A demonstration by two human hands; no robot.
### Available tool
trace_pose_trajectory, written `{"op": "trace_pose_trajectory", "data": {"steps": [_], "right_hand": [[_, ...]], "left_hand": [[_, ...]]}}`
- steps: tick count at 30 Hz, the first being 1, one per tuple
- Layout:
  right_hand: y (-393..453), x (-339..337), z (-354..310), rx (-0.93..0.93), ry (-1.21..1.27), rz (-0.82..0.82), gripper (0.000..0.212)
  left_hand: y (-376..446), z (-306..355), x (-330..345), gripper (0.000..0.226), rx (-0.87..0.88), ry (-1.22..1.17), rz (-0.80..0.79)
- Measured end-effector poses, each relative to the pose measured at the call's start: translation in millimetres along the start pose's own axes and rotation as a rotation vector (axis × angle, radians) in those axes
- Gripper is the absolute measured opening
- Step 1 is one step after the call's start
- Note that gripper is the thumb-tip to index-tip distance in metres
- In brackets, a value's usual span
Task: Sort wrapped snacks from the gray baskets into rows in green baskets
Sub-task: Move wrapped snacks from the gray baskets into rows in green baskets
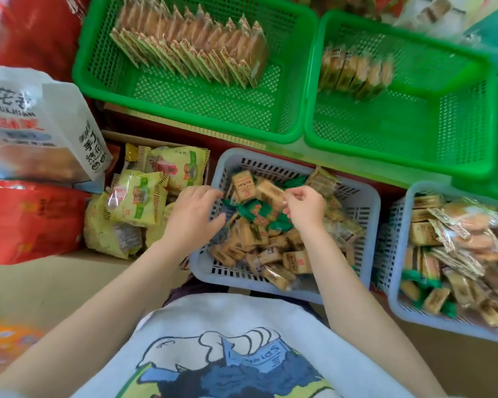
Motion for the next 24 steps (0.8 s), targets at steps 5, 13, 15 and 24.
{"op": "trace_pose_trajectory", "data": {"steps": [5, 13, 15, 24], "right_hand": [[-46.2, 7.7, -20.8, 0.074, 0.147, -0.439, 0.012], [18.3, 59.7, 0.9, 0.201, -0.030, -0.194, 0.030], [34.3, 84.2, 8.1, 0.246, -0.137, -0.200, 0.043], [26.6, 129.7, 23.0, 0.234, -0.227, -0.201, 0.050]], "left_hand": [[-1.5, 19.4, -2.8, 0.067, -0.060, -0.626, -0.176], [-21.3, -35.3, -8.5, 0.026, -0.461, -0.825, 0.020], [-29.2, -46.5, -7.8, 0.026, -0.543, -0.929, 0.028], [-38.1, -57.7, -6.8, 0.039, -0.607, -1.161, 0.052]]}}
Point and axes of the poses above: each hand's wrist, its own y-axis towards the middle knuckle, its own x-axis out of the palm, z = x × y, the point moved 5 cm from there along y, towards the middle knuckle, and after that the axes turned 13 degrees about y, right-handed, at the moved point
